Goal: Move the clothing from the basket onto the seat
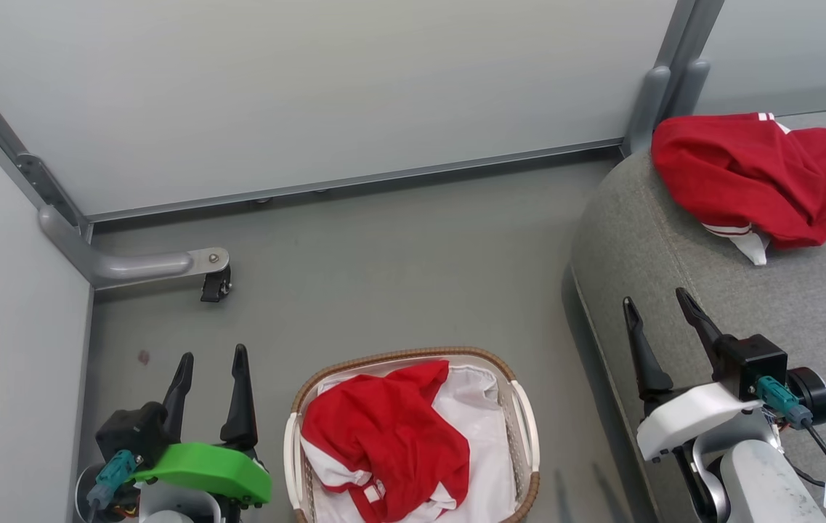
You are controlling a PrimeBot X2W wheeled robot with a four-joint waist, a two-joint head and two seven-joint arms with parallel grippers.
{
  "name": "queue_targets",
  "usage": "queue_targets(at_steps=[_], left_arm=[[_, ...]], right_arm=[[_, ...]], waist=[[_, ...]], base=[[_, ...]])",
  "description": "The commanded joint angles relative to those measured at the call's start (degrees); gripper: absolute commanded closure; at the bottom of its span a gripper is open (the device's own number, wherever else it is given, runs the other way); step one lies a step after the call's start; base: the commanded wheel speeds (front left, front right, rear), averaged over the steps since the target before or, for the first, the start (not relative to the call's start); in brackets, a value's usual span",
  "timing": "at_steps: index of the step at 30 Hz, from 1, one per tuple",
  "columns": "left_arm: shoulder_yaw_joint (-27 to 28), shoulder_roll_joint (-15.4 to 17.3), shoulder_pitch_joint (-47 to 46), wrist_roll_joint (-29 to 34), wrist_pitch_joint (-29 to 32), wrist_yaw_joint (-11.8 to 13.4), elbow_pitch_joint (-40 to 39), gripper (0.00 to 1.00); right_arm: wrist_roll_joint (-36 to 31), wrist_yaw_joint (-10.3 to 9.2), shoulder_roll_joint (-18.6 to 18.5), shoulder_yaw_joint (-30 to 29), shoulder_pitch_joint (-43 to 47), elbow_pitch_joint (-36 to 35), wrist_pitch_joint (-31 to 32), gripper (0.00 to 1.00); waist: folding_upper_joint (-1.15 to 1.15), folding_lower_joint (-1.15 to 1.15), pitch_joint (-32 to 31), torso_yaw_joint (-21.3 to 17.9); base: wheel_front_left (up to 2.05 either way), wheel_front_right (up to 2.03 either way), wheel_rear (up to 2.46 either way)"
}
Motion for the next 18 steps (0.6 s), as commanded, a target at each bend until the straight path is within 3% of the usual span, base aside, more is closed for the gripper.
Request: queue_targets(at_steps=[1,9,18], left_arm=[[0.1,0.06,-0.1,0.45,0.03,0.19,-0.06,0.0],[-1.26,0.06,-2.54,1.54,0.04,-0.09,0.48,0.0],[-5.25,0.07,-11.44,3.66,0.04,-0.62,7.1,0.0]], right_arm=[[-0.15,-0.06,-0.16,0.01,-0.03,-0.18,-0.14,0.0],[-0.02,-0.06,-0.16,-0.14,-1.65,-1.17,-0.14,0.0],[-0.77,-0.06,-0.16,-0.57,-5.68,-2.89,-0.14,0.0]], waist=[[0.0,0.0,0.23,-0.04],[0.0,0.0,3.25,-0.63],[0.0,0.0,11.95,-2.42]], base=[[0.0,0.0,0.0],[0.0,0.0,0.0],[0.0,0.0,0.0]])
